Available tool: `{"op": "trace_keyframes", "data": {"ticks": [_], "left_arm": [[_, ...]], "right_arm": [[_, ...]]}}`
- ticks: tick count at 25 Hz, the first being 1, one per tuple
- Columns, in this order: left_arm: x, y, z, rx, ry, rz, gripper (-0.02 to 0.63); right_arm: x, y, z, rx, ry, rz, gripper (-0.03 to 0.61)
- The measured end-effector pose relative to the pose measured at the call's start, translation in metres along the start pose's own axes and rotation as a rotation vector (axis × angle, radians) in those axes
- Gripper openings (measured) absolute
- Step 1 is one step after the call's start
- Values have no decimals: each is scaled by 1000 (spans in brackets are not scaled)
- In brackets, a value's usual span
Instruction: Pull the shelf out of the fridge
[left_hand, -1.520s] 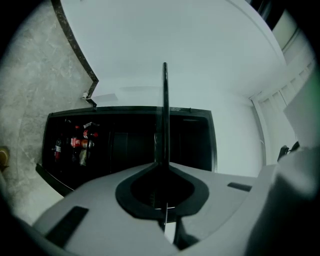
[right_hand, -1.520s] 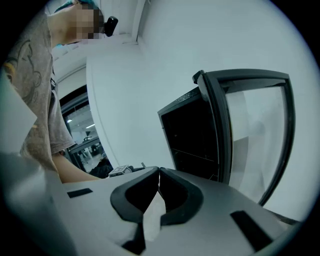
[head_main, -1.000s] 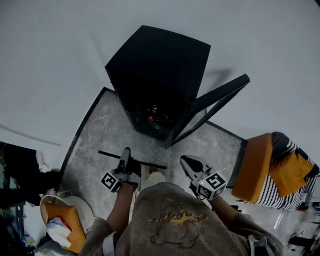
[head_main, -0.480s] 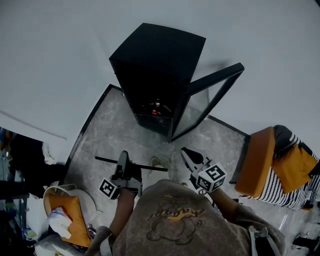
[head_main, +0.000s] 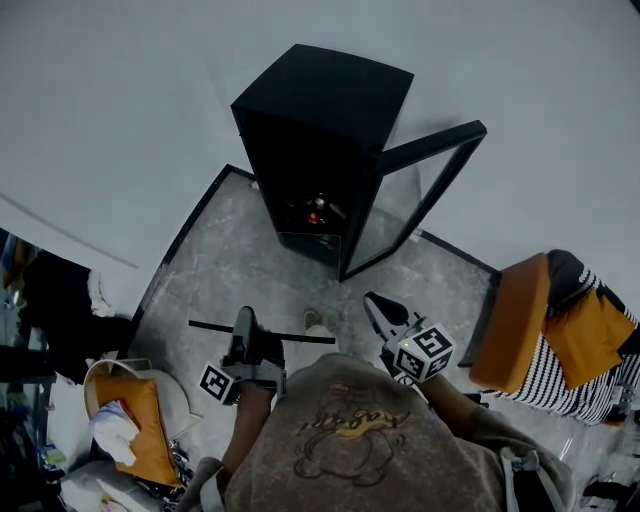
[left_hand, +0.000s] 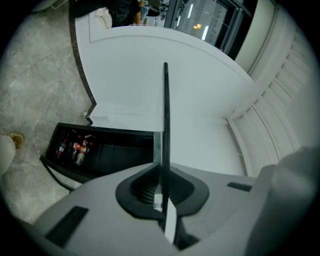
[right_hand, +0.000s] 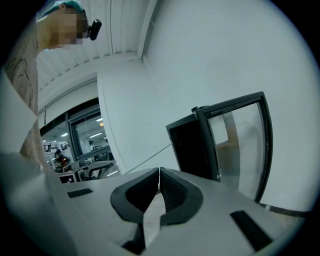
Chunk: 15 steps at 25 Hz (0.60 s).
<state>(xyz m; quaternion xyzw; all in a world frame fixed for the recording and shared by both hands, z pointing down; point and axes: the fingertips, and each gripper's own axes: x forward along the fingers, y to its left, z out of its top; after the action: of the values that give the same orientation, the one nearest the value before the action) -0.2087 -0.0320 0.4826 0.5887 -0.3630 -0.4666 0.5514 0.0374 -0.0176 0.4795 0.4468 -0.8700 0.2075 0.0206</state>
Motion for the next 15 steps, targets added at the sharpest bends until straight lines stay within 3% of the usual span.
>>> {"op": "trace_keyframes", "data": {"ticks": [15], "left_arm": [[-16,-5,-10,10,1,-11,17]], "right_arm": [[-11,4,4,-37,-5,-19,20]]}}
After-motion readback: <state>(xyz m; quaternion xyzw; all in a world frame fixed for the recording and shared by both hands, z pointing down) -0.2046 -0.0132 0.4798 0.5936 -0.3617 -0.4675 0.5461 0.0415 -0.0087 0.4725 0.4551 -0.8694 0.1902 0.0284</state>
